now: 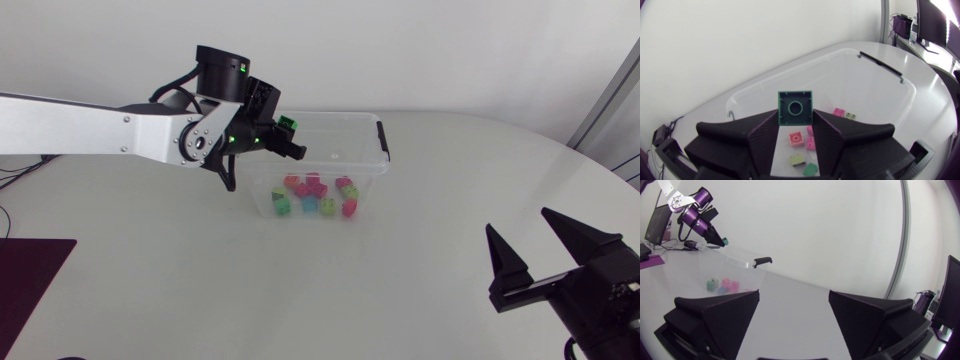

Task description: Pick up the duplo bricks and place them in the container

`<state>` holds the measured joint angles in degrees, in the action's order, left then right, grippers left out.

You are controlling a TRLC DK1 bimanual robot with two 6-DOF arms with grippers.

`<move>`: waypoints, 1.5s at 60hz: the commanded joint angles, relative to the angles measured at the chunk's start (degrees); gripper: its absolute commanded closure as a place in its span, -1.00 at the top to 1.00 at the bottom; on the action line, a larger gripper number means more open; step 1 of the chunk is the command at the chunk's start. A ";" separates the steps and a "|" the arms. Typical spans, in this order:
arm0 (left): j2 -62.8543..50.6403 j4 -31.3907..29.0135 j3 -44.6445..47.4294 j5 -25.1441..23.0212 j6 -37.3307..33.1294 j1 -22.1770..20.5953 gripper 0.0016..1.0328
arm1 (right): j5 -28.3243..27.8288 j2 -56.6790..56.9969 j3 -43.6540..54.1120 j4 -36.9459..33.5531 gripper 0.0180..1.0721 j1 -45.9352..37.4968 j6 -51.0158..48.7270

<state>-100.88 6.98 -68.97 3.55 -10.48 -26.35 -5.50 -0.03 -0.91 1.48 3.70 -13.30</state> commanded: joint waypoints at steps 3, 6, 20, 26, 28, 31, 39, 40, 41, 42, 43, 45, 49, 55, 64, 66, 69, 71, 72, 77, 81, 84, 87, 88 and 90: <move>-4.76 -1.36 -5.39 0.23 0.64 0.95 -0.34 | 0.58 0.38 1.17 -0.51 0.90 0.51 -0.67; -5.55 -2.41 -6.26 0.14 0.72 1.12 -0.20 | 1.01 0.38 1.08 -0.60 0.90 0.51 -0.67; 2.62 -7.51 -4.07 0.14 -0.24 1.39 0.94 | 1.89 0.38 1.08 -0.95 0.90 0.34 -0.59; 9.74 -9.00 -1.26 1.19 -1.30 1.39 0.94 | 2.95 0.38 0.99 -1.12 0.90 -0.72 -2.61; 13.52 -10.15 0.33 2.07 -1.91 1.39 0.92 | 3.39 0.38 0.99 -1.65 0.90 -0.80 -2.61; 17.12 -10.41 2.08 2.34 -2.00 1.74 0.92 | 3.39 0.38 0.99 -1.65 0.90 -0.72 -2.52; 26.44 -12.61 6.92 5.85 -1.30 2.35 0.92 | 3.39 0.38 0.99 -1.56 0.90 -0.72 -2.52; 27.76 -13.05 7.71 6.03 -0.95 2.44 0.92 | 3.39 0.38 0.99 -1.56 0.90 -0.72 -2.52; 28.63 -13.49 8.06 6.29 -0.86 2.53 0.92 | 3.39 0.38 0.99 -1.56 0.90 -0.72 -2.52; 29.78 -14.01 8.76 6.29 -0.77 2.97 0.92 | 3.39 0.38 0.99 -1.65 0.90 -0.72 -2.52; 31.10 -14.28 9.47 6.29 -0.77 3.32 0.92 | 3.39 0.38 0.99 -1.56 0.90 -0.72 -2.52; 34.00 -14.28 11.31 6.38 -0.68 3.85 0.92 | 3.39 0.38 0.99 -1.56 0.90 -0.72 -2.52; 39.62 -14.45 15.00 6.38 -0.59 5.52 0.92 | 3.39 0.38 0.99 -1.56 0.90 -0.45 -1.38; 48.15 -16.56 19.84 6.38 -0.68 7.54 0.92 | 3.39 0.38 0.99 -1.65 0.90 -0.36 -1.38; 60.01 -20.17 25.46 6.29 -1.91 8.86 0.92 | 3.39 0.38 0.99 -1.65 0.90 -0.45 -1.38; 62.21 -20.43 26.78 6.29 -2.26 9.12 0.92 | 3.39 0.38 0.99 -1.65 0.90 -0.45 -1.38; 65.99 -21.66 28.63 6.29 -2.35 9.91 0.92 | 3.39 0.38 0.99 -1.65 0.90 -0.45 -1.38; 68.62 -22.10 29.95 6.29 -2.97 10.00 0.92 | 3.39 0.38 0.99 -1.56 0.90 -0.45 -1.38; 71.00 -22.54 31.09 6.29 -3.58 10.26 0.92 | 3.39 0.38 0.99 -1.56 0.90 -0.45 -1.38; 75.83 -24.21 32.85 6.29 -4.72 11.76 0.92 | 3.39 0.38 0.99 -1.56 0.90 -0.45 -1.38; 79.96 -25.35 34.69 6.29 -5.96 12.90 0.92 | 3.39 0.38 0.99 -1.65 0.90 -0.45 -1.38; 83.65 -25.79 36.80 6.29 -7.01 13.34 0.92 | 3.39 0.38 0.99 -1.65 0.90 -0.45 -1.38; 87.26 -26.76 39.09 6.29 -7.01 13.60 0.92 | 3.39 0.38 0.99 -1.65 0.90 -0.45 -1.38; 88.22 -26.93 39.70 6.29 -7.01 13.69 0.92 | 3.39 0.38 0.99 -1.56 0.90 -0.45 -1.38; 90.23 -27.05 40.96 6.22 -6.89 13.96 0.92 | 3.40 0.38 0.99 -1.56 0.90 -0.48 -1.27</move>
<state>-14.79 -19.16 -31.88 9.52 -16.27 -13.15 -2.66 -0.03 -0.89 0.23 3.27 -15.00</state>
